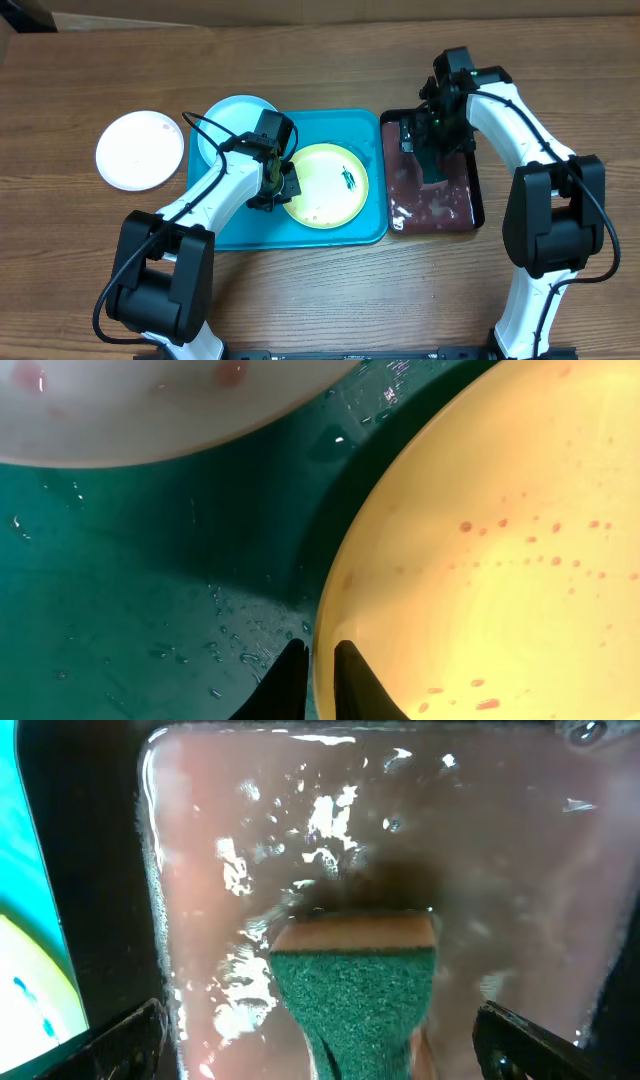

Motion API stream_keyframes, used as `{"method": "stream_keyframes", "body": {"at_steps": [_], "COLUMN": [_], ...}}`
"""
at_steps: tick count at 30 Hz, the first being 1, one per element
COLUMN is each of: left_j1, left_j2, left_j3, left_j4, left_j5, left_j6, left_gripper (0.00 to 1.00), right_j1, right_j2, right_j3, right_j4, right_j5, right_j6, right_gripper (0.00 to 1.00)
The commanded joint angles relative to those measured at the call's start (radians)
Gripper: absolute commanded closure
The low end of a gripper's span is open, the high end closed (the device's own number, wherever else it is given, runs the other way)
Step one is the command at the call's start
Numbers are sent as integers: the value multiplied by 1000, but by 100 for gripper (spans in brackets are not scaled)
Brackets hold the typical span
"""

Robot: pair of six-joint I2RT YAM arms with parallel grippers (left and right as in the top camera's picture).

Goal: Clean dirty plates on tray and stack at the side

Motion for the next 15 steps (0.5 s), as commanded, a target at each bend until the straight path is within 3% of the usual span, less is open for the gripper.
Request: {"method": "stream_keyframes", "body": {"at_steps": [1, 2, 5, 7, 12, 15], "left_j1": [-5, -5, -5, -5, -5, -5], "left_j2": [13, 13, 13, 13, 13, 13], "left_j3": [1, 1, 1, 1, 1, 1], "left_j4": [-3, -3, -3, -3, -3, -3], "left_j5": [-10, -10, -10, -10, -9, -10], "left_j6": [13, 13, 13, 13, 13, 13], "left_gripper": [87, 87, 87, 87, 87, 87], "right_j1": [-2, -2, -2, 0, 5, 5], "right_j2": [3, 3, 3, 3, 3, 3], "right_j3": [13, 13, 10, -2, -28, -31], "right_j4": [-14, -24, -66, -82, -67, -61], "right_j5": [6, 9, 10, 10, 64, 117], "right_j6": [2, 3, 3, 3, 3, 3], "right_gripper": [0, 10, 57, 58, 41, 37]}}
